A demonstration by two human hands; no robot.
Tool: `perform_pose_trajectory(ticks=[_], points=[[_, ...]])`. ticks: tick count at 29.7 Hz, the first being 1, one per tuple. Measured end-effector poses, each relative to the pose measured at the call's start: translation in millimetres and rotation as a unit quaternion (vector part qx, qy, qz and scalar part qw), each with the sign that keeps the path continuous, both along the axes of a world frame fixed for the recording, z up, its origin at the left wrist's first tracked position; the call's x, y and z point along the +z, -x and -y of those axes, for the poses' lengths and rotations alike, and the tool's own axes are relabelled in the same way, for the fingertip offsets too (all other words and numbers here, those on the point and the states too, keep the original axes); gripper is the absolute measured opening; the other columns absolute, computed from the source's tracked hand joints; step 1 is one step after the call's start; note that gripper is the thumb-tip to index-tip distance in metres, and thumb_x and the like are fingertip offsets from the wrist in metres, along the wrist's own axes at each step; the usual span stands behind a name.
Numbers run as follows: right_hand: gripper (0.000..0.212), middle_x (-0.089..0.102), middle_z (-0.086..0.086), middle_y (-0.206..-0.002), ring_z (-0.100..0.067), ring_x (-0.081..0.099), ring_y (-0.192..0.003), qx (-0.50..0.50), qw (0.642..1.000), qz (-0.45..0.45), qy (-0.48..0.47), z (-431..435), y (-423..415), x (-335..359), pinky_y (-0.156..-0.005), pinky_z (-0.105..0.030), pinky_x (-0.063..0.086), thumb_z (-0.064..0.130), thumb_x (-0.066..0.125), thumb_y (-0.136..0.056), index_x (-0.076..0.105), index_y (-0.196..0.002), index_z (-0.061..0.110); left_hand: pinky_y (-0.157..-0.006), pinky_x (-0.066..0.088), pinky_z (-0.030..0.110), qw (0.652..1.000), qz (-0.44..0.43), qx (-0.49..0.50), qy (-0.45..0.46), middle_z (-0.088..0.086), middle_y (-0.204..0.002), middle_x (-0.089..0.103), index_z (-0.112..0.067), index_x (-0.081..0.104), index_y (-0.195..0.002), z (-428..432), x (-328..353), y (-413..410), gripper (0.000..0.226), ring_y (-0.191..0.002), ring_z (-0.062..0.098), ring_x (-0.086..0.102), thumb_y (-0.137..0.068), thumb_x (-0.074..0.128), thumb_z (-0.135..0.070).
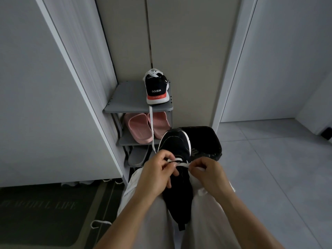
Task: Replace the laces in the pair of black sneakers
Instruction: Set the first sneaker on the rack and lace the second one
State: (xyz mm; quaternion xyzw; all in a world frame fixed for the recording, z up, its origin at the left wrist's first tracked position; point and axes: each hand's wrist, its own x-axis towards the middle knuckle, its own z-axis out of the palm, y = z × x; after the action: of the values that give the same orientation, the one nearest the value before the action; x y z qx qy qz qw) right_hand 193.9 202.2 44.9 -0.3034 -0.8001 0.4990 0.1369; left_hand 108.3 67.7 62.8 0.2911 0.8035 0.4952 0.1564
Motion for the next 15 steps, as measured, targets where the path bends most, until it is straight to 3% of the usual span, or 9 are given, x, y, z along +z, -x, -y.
perform_pose_trajectory(ticks=[3,5,8,15], points=[[0.014,0.065,0.010,-0.074,-0.005,0.059,-0.074,0.007,1.000,-0.016,0.000,-2.8,5.9,4.5,-0.063,-0.016,0.044,0.015,0.064,-0.081,0.064,-0.071,0.024,-0.043,0.040,0.020,0.998,0.043,-0.007,0.046,-0.002,-0.063,0.065,-0.021,0.058,-0.079,5.1,-10.9,-11.2,0.015,-0.036,0.008,0.047,-0.090,0.056,-0.011],[0.012,0.064,0.010,-0.073,-0.002,0.058,-0.072,0.016,1.000,-0.025,0.002,-4.9,9.6,9.3,-0.060,-0.009,0.042,0.014,0.064,-0.082,0.064,-0.072,0.021,-0.042,0.039,0.020,0.995,0.079,-0.018,0.064,-0.004,-0.063,0.063,-0.025,0.058,-0.091,0.9,-17.6,-17.6,0.014,-0.036,0.006,0.046,-0.091,0.055,-0.012],[0.016,0.064,0.010,-0.073,0.001,0.057,-0.068,0.032,0.999,-0.032,-0.003,-9.4,12.9,15.9,-0.058,-0.004,0.041,0.011,0.064,-0.082,0.062,-0.070,0.022,-0.040,0.034,0.017,0.991,0.136,0.016,0.007,-0.002,-0.063,0.063,-0.025,0.058,-0.109,-8.9,-15.7,-19.3,0.022,-0.035,0.006,0.044,-0.093,0.052,-0.012],[0.014,0.064,0.011,-0.075,0.000,0.057,-0.070,0.055,0.998,-0.009,-0.014,-11.6,7.3,10.9,-0.057,-0.007,0.040,0.016,0.064,-0.084,0.062,-0.072,0.023,-0.031,0.020,0.014,0.936,0.333,0.070,-0.086,-0.002,-0.051,0.060,-0.020,0.061,-0.092,-15.7,-2.3,-16.1,0.018,-0.030,0.007,0.037,-0.094,0.048,-0.008]])
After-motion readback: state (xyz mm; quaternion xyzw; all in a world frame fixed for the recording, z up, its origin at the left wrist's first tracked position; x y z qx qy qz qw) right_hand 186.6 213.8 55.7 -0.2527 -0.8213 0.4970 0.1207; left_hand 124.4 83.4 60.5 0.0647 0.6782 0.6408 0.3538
